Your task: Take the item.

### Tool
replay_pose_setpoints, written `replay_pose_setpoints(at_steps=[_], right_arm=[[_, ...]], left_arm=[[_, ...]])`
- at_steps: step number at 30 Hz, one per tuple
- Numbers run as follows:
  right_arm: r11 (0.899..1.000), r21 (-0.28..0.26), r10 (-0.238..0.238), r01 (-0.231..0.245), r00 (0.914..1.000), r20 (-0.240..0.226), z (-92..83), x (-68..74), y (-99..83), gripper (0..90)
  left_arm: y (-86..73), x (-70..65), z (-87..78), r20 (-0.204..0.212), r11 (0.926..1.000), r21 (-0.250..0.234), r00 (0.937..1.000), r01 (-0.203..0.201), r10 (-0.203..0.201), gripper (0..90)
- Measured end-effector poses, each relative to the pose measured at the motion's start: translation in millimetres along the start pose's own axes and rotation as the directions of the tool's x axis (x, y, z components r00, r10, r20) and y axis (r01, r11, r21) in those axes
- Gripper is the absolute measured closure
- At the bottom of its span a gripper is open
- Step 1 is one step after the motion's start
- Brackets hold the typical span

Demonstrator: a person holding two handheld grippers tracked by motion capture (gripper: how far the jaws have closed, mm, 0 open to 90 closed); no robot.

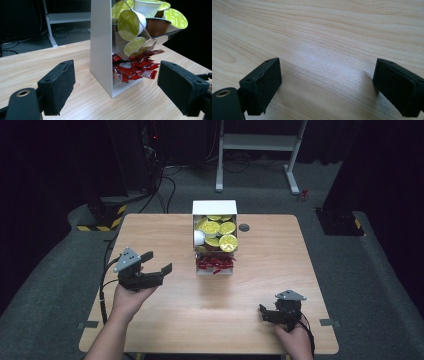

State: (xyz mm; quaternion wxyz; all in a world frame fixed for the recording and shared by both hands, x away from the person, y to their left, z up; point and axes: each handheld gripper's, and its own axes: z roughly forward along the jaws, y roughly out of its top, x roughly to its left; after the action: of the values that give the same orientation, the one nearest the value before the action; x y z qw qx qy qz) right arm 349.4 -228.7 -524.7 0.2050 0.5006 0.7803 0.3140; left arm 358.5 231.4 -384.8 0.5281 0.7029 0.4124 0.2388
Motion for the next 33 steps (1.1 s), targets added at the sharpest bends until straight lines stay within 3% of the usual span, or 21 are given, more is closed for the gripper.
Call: replay_pose_setpoints(at_steps=[17, 33], right_arm=[[1.000, 0.000, 0.001, -0.001, 1.0000, 0.000, -0.2, 0.3, -0.2, 8.3], [1.000, -0.002, -0.016, 0.016, 0.9998, -0.008, -0.5, 0.1, -0.6, 8.3]], left_arm=[[29.1, -14.5, 13.4, 0.022, 0.9989, -0.022, 0.9989, -0.042, 0.042, 18.5], [44.1, -23.9, 30.2, 0.034, 0.9980, -0.019, 0.9976, -0.060, 0.061, 19.9]])
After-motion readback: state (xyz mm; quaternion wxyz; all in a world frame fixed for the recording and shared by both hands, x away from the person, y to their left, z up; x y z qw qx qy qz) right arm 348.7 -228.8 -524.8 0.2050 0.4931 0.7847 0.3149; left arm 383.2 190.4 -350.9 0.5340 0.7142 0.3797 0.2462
